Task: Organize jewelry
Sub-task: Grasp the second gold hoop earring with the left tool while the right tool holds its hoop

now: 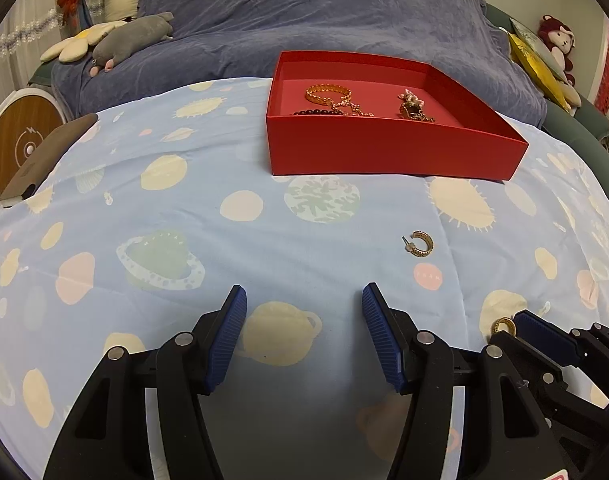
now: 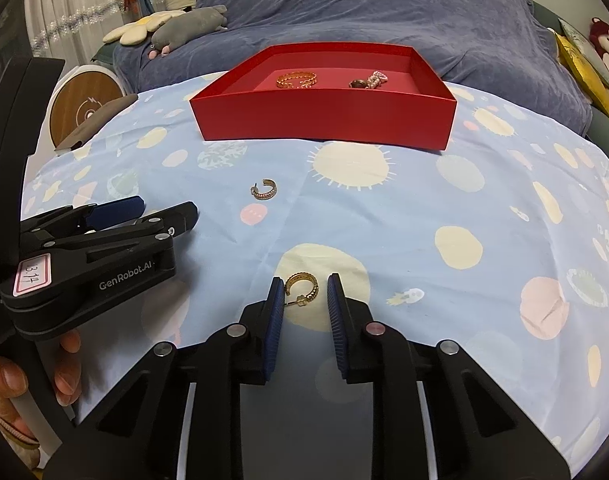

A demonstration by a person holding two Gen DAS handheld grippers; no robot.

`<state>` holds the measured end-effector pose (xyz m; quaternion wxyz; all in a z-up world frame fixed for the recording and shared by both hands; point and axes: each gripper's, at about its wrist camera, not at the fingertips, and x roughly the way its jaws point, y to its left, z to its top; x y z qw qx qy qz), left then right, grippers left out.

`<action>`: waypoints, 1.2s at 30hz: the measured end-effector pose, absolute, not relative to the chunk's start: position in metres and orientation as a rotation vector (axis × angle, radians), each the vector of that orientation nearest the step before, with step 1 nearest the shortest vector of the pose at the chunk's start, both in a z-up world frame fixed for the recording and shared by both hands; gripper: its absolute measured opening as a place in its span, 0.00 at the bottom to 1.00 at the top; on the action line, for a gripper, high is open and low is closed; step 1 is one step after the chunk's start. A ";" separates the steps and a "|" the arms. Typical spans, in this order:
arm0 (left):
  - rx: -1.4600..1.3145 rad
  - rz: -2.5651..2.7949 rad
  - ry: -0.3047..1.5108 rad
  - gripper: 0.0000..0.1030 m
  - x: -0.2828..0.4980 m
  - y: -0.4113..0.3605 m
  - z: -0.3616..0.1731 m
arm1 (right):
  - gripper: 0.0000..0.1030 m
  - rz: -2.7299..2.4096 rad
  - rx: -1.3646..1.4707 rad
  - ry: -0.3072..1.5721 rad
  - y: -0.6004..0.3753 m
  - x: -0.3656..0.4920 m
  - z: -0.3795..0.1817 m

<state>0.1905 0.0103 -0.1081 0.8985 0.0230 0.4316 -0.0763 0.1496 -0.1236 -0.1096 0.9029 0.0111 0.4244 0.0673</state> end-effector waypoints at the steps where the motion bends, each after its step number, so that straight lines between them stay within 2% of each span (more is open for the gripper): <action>1: 0.047 -0.158 0.894 0.56 0.190 0.010 -0.108 | 0.17 0.139 0.024 0.877 -0.124 0.150 -0.110; 15: -0.012 -0.240 0.882 0.58 0.190 0.007 -0.104 | 0.16 0.083 0.061 0.852 -0.150 0.145 -0.104; 25: 0.061 -0.314 0.874 0.58 0.208 -0.049 -0.099 | 0.16 0.083 0.098 0.857 -0.161 0.148 -0.106; 31: 0.072 -0.296 0.891 0.43 0.217 -0.054 -0.107 | 0.16 0.095 0.152 0.868 -0.169 0.148 -0.109; 36: 0.089 -0.280 0.889 0.36 0.217 -0.055 -0.107 | 0.16 0.091 0.141 0.870 -0.168 0.150 -0.110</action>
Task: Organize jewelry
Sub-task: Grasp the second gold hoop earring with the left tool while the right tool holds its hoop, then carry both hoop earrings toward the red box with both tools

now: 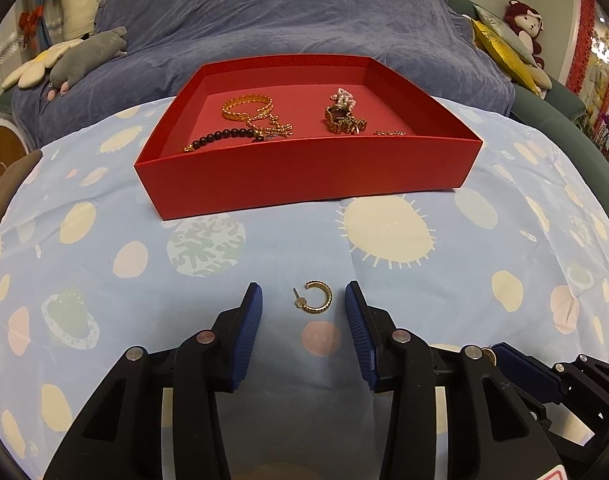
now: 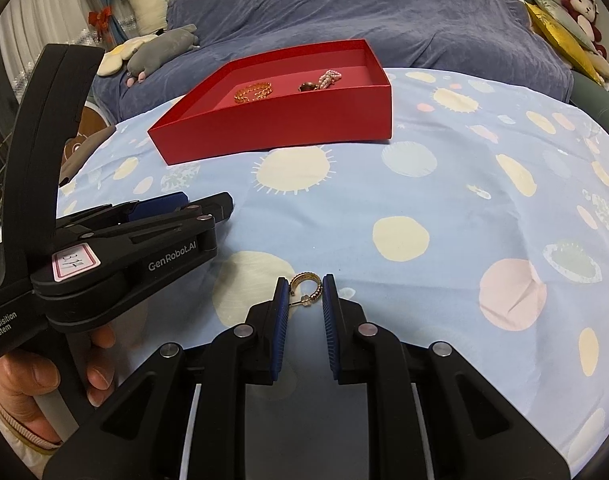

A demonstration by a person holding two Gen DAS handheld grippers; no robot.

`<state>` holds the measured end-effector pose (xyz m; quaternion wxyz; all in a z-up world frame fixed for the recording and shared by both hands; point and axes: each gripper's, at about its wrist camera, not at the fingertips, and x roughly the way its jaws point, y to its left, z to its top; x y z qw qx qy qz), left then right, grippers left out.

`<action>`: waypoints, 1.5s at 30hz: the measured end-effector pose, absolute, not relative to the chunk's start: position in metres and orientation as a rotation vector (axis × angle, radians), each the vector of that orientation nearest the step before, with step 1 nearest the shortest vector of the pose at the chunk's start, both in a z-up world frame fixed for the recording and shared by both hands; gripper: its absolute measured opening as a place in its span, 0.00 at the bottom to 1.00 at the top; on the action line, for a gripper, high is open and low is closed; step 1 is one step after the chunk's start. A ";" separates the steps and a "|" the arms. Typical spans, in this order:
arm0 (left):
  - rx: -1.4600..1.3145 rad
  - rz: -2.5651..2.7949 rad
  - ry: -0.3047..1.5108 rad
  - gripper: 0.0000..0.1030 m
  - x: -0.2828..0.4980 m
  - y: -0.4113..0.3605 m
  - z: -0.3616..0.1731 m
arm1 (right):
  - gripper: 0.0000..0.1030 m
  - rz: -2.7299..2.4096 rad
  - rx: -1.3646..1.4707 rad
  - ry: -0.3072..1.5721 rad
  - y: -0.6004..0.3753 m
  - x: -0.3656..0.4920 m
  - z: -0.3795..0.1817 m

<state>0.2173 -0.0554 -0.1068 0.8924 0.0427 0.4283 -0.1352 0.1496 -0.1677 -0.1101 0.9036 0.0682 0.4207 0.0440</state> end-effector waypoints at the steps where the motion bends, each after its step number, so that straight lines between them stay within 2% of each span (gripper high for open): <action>1: 0.090 -0.276 0.888 0.35 0.218 -0.055 -0.107 | 0.16 0.090 0.139 0.870 -0.168 0.150 -0.110; 6: 0.079 -0.274 0.887 0.24 0.218 -0.053 -0.107 | 0.16 0.084 0.128 0.871 -0.165 0.150 -0.110; 17: 0.059 -0.272 0.888 0.15 0.217 -0.051 -0.107 | 0.16 0.082 0.124 0.872 -0.164 0.150 -0.110; 45: -0.049 -0.303 0.886 0.15 0.185 -0.003 -0.105 | 0.16 0.090 0.159 0.864 -0.168 0.148 -0.109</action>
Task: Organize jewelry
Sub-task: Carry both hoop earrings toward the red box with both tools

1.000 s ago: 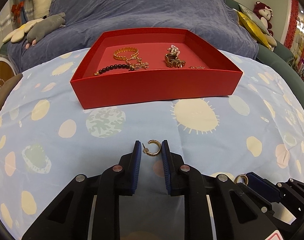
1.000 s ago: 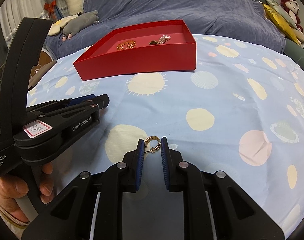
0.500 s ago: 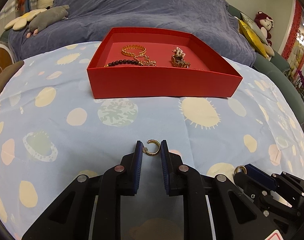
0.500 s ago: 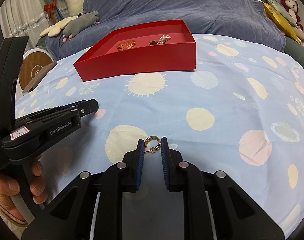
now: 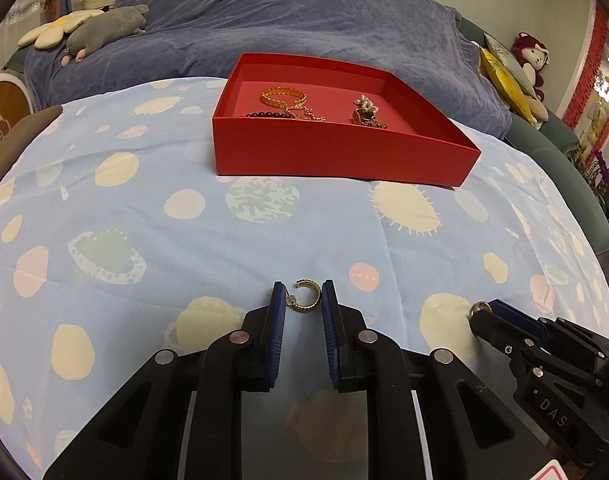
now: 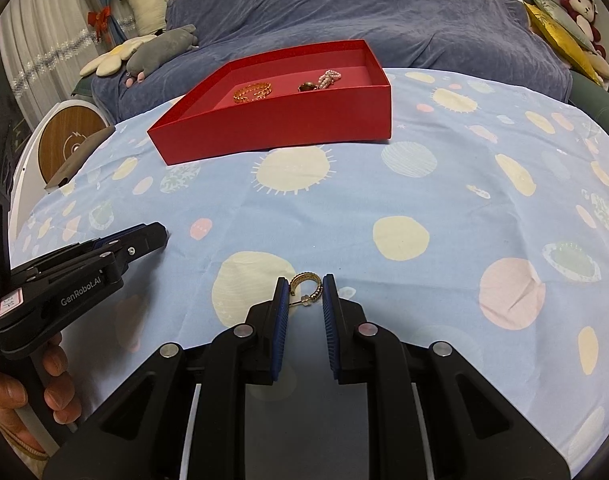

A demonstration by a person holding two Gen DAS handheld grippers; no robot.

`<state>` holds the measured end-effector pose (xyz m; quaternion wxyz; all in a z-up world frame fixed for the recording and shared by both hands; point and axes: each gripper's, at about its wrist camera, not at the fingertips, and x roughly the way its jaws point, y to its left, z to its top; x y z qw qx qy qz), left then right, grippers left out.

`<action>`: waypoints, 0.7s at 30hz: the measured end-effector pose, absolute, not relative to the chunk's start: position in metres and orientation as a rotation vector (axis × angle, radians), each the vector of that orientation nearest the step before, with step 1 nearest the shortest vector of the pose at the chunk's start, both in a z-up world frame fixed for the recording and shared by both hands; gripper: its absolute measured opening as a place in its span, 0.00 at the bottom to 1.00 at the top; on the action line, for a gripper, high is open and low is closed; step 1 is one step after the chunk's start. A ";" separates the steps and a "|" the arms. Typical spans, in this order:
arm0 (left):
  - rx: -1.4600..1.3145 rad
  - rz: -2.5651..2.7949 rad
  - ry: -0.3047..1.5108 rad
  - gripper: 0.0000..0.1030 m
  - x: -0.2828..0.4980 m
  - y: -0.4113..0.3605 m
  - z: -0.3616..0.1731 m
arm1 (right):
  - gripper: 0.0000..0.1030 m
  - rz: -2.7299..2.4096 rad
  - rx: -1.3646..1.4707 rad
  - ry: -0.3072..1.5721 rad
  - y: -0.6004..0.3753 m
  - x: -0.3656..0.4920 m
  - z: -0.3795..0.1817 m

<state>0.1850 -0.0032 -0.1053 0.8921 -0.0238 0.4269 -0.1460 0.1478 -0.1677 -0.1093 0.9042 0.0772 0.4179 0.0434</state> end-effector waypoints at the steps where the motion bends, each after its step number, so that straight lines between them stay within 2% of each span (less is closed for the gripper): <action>1: -0.047 -0.303 0.886 0.15 0.186 -0.003 -0.105 | 0.16 0.088 0.163 0.861 -0.168 0.147 -0.109; 21: 0.054 -0.243 0.884 0.15 0.174 -0.001 -0.091 | 0.16 0.117 0.167 0.829 -0.163 0.139 -0.091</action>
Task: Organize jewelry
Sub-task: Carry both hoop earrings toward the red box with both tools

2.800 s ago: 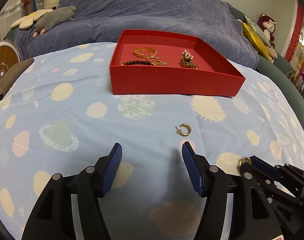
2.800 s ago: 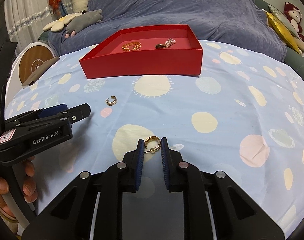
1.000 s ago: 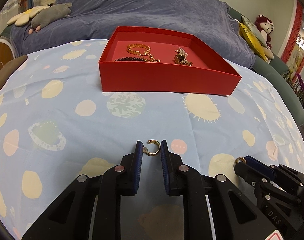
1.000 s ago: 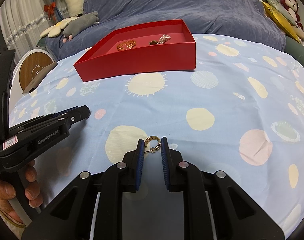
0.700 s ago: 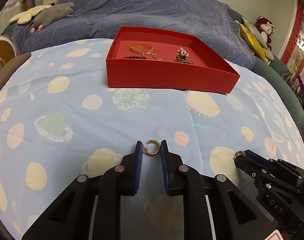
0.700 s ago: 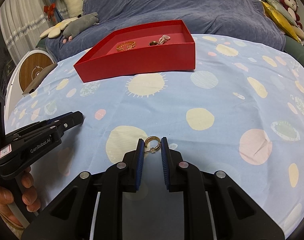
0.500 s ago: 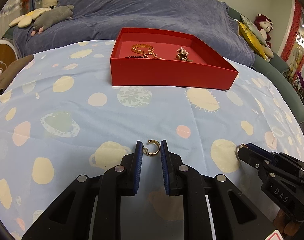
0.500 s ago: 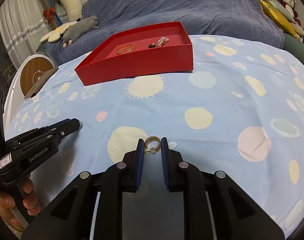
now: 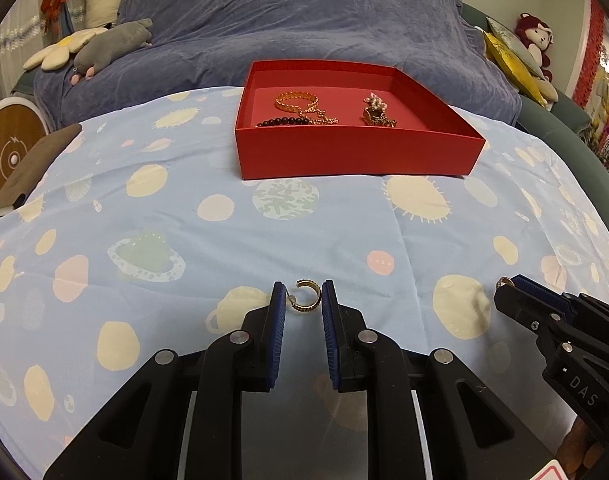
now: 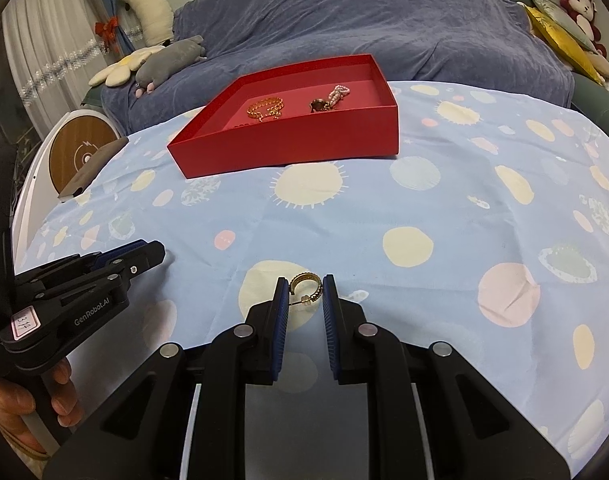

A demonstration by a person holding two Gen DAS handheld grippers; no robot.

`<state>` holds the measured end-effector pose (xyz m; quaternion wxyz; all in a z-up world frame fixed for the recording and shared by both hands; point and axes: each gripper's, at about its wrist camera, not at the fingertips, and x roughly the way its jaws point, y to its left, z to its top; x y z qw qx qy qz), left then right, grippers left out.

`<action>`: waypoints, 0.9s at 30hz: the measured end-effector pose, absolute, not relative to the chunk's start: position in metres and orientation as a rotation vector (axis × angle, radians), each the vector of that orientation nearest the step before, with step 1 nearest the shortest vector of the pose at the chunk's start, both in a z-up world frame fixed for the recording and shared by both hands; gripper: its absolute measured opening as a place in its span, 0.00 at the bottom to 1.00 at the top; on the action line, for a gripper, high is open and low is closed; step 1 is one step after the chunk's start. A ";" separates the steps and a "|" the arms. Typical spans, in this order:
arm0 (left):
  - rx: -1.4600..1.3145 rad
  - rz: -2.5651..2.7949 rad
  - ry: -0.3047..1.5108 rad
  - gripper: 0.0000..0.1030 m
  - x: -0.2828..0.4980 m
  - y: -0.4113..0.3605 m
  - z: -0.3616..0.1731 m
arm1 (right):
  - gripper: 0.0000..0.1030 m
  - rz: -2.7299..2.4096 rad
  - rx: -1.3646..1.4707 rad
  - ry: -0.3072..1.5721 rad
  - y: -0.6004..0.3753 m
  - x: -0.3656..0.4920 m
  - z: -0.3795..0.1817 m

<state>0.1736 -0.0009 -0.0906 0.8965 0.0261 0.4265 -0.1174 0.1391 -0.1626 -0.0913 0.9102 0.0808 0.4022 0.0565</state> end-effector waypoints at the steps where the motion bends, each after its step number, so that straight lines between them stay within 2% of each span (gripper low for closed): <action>1: 0.059 -0.242 0.881 0.15 0.174 -0.001 -0.089 | 0.16 0.117 0.165 0.827 -0.162 0.139 -0.090; 15: 0.070 -0.249 0.867 0.15 0.185 -0.004 -0.072 | 0.16 0.135 0.168 0.800 -0.167 0.154 -0.069; 27: 0.090 -0.254 0.804 0.15 0.235 -0.012 -0.034 | 0.16 0.148 0.134 0.716 -0.182 0.210 -0.019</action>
